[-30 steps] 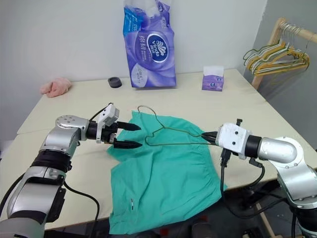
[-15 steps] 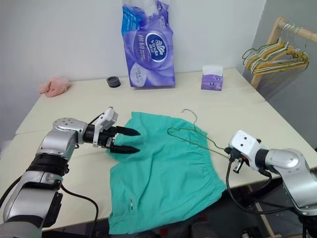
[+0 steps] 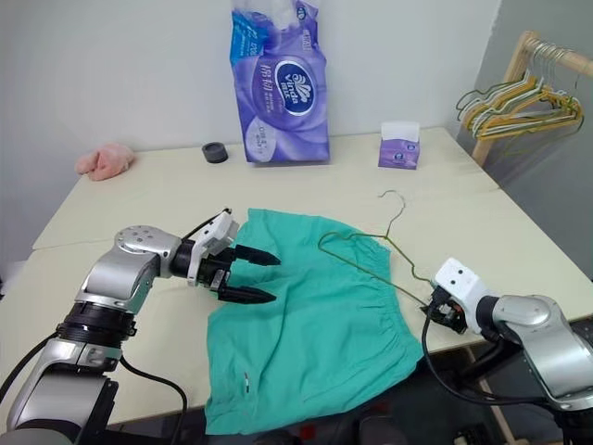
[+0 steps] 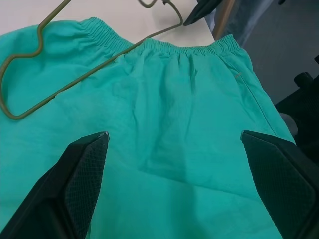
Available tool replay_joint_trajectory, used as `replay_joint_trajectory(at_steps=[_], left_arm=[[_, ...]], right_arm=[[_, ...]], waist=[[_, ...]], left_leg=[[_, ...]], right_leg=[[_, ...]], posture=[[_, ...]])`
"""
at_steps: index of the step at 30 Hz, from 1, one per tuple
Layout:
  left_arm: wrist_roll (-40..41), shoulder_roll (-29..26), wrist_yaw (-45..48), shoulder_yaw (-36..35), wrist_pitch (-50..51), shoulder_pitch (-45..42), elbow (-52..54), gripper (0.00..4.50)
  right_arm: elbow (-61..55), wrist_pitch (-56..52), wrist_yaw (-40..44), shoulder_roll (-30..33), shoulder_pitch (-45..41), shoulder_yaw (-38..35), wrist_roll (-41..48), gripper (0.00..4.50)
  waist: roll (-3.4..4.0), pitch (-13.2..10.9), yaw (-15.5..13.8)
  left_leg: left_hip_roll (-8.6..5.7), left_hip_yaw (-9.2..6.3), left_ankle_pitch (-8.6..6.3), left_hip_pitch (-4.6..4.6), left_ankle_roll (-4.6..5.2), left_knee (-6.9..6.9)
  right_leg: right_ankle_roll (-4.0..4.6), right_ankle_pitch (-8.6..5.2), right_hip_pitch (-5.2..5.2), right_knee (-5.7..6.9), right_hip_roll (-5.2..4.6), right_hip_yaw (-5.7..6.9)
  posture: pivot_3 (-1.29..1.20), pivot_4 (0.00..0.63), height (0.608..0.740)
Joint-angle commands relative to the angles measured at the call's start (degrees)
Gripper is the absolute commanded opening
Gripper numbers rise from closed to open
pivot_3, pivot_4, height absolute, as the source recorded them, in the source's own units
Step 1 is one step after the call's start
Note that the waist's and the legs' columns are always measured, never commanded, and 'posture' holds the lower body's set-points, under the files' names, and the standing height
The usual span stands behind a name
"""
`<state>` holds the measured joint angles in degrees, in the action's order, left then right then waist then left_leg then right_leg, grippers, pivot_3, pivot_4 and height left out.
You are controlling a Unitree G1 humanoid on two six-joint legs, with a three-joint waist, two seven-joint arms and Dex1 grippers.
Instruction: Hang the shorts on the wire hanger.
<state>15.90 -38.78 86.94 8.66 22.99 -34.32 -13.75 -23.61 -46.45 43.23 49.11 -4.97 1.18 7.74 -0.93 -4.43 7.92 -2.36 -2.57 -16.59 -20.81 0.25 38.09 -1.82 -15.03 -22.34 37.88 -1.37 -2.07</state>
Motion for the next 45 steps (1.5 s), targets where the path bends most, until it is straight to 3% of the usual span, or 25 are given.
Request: replay_joint_trajectory(at_steps=[1, 11, 23, 26, 33, 38, 45], left_arm=[[0.66, 0.59, -0.58, 0.36, -1.78, 0.16, 3.31, 4.5], [2.3, 1.9, -3.23, 0.34, -0.21, 1.0, 9.16, 4.5], [2.87, 2.37, -4.51, 0.38, -1.03, 0.69, 9.33, 4.5], [2.77, 2.54, -4.69, 0.26, -1.72, 0.84, 8.82, 4.5], [2.56, 2.88, -5.48, 0.25, -3.48, 1.36, 7.88, 4.5], [2.5, 3.56, -7.77, -0.81, -3.89, 1.49, 7.02, 4.5], [0.47, 7.33, -24.15, -8.15, -6.81, -5.24, -6.38, 4.5]], right_arm=[[0.26, -0.09, -1.27, 0.42, -2.59, -1.36, -0.27, 2.94], [13.58, 0.41, -4.79, -3.89, -10.21, 0.57, -1.04, 2.94], [27.53, 2.95, 0.21, -6.11, -17.45, 7.94, -2.45, 2.94], [29.77, 2.26, 1.73, -6.5, -18.33, 9.37, -2.69, 2.37], [33.66, 3.79, 2.49, -7.18, -19.38, 12.93, -5.41, 0.05], [36.1, 7.63, -3.34, -8.91, -19.45, 11.53, -8.66, 0.05], [27.92, 10.66, -9.74, -7.68, -19.38, 4.82, -9.81, 0.05]], waist=[[0.0, -0.02, -0.04], [0.02, -0.03, -0.06], [0.05, -0.04, 0.01], [0.01, 0.01, 0.04], [-0.48, 0.47, 0.05], [-0.78, 0.8, -0.01], [-0.57, 0.67, -0.53]], left_leg=[[0.0, 0.0, 0.0, 0.0, 0.0, 0.0], [0.0, 0.0, 0.0, 0.0, 0.0, 0.0], [0.0, 0.01, 0.0, 0.01, 0.0, 0.0], [0.0, 0.0, 0.0, 0.02, 0.0, 0.0], [0.02, -0.02, 0.0, 0.09, 0.0, 0.01], [0.02, -0.03, 0.0, 0.1, -0.01, 0.02], [-0.02, -0.06, 0.0, 0.0, -0.02, 0.04]], right_leg=[[0.0, 0.0, 0.0, 0.0, 0.0, 0.01], [0.01, 0.01, 0.0, 0.0, 0.0, 0.0], [0.02, 0.01, 0.01, 0.02, 0.01, -0.01], [0.02, 0.02, 0.02, 0.02, 0.02, 0.0], [0.02, 0.02, 0.09, 0.01, 0.02, 0.01], [0.03, 0.03, 0.09, 0.01, 0.01, 0.02], [0.01, 0.05, 0.01, 0.02, -0.03, 0.04]], posture=[[-0.2, 0.078, 0.74], [-0.19, 0.072, 0.74], [-0.18, 0.061, 0.74], [-0.18, 0.059, 0.74], [-0.17, 0.05, 0.74], [-0.17, 0.046, 0.74], [-0.18, 0.05, 0.74]])
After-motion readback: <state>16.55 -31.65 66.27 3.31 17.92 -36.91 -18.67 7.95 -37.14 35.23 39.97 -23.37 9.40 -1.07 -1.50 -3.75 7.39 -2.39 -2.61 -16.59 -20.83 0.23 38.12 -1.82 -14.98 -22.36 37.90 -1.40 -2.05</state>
